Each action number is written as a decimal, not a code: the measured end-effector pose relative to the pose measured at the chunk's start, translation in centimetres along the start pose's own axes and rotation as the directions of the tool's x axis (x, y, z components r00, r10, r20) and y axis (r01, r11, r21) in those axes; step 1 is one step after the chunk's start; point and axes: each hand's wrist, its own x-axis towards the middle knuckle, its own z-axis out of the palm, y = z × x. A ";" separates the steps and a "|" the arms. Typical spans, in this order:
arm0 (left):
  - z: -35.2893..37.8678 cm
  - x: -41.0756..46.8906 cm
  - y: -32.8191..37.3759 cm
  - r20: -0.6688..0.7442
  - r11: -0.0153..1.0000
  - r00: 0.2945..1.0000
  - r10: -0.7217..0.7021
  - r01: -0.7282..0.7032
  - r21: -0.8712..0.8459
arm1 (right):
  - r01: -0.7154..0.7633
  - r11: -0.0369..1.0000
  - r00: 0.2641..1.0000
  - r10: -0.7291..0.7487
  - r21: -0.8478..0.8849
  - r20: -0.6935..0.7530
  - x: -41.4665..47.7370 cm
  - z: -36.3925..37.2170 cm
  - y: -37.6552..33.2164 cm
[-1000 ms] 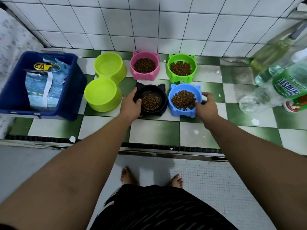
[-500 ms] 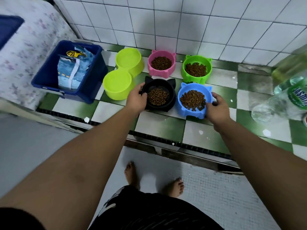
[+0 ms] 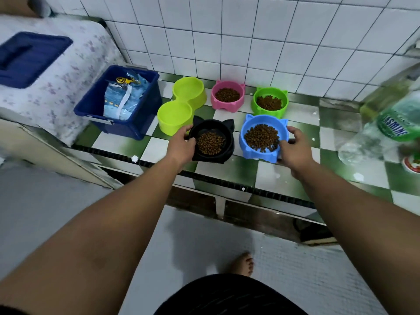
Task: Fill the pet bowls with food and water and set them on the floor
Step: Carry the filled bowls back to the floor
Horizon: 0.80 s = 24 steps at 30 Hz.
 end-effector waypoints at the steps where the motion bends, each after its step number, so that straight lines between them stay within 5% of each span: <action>1: -0.7 -0.6 -0.3 0.001 1.000 1.000 -0.001 0.001 -0.001 | 0.001 1.000 1.000 -0.001 0.006 0.003 -0.9 0.3 0.0; 12: -12.9 -9.0 -6.3 -0.171 0.993 0.985 -0.031 0.011 -0.118 | 0.124 0.992 0.988 -0.122 -0.020 0.100 -12.3 8.8 -1.6; 24: -31.9 -18.4 -16.3 -0.397 0.901 0.860 -0.320 0.147 -0.407 | 0.344 0.933 0.855 -0.263 -0.109 0.446 -22.9 27.3 -5.9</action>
